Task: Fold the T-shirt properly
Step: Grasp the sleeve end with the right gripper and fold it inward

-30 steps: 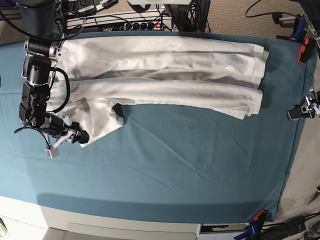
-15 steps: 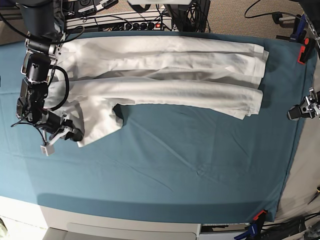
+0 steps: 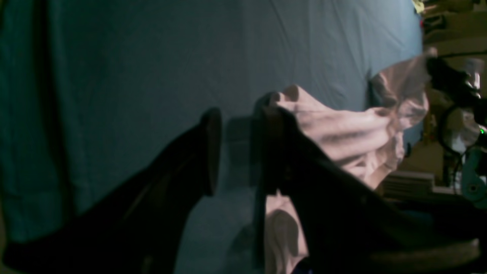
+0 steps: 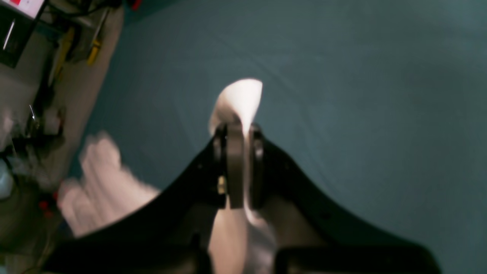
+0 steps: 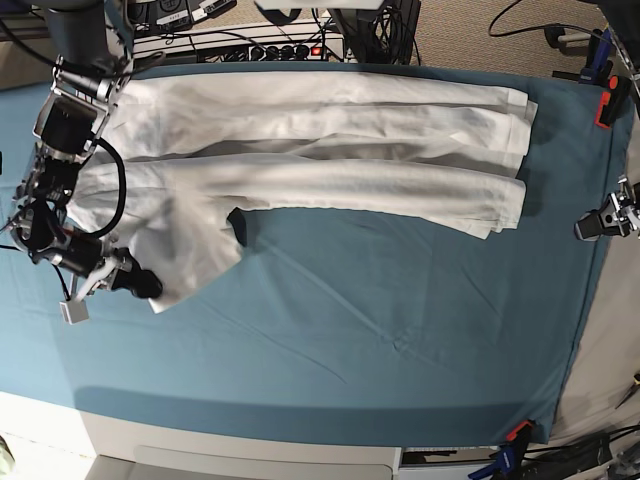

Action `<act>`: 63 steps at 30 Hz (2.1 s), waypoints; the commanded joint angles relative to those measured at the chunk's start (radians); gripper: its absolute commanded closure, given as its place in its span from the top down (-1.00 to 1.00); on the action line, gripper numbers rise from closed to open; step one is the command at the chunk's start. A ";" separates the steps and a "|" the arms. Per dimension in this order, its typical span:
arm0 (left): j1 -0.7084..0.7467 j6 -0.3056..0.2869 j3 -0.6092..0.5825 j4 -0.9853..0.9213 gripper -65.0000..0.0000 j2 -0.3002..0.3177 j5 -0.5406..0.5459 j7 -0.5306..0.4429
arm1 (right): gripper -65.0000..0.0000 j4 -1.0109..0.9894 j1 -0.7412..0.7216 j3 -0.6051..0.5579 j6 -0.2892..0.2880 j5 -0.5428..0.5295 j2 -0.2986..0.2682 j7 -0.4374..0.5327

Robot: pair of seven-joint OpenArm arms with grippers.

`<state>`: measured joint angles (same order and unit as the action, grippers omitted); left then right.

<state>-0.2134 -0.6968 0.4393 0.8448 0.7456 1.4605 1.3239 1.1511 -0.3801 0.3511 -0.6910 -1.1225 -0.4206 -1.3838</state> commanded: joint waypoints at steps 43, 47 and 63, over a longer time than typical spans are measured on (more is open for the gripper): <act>-0.019 -0.001 0.007 0.014 -0.41 0.030 0.023 -0.016 | -1.00 0.959 0.851 0.003 -0.007 -0.009 -0.019 -0.012; -0.019 -0.001 0.007 0.014 -0.41 0.030 0.023 -0.016 | -1.00 0.959 0.851 0.003 -0.007 0.009 -0.019 -0.012; -0.019 -0.001 0.007 0.014 -0.41 0.031 0.023 -0.039 | -0.23 0.959 0.948 0.004 -0.007 -0.048 -0.017 -0.012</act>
<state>-0.2138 -0.6964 0.4397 0.8444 0.7452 1.4597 1.2999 2.0945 0.5671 0.3466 -0.6971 -1.1503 -0.4263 -1.4132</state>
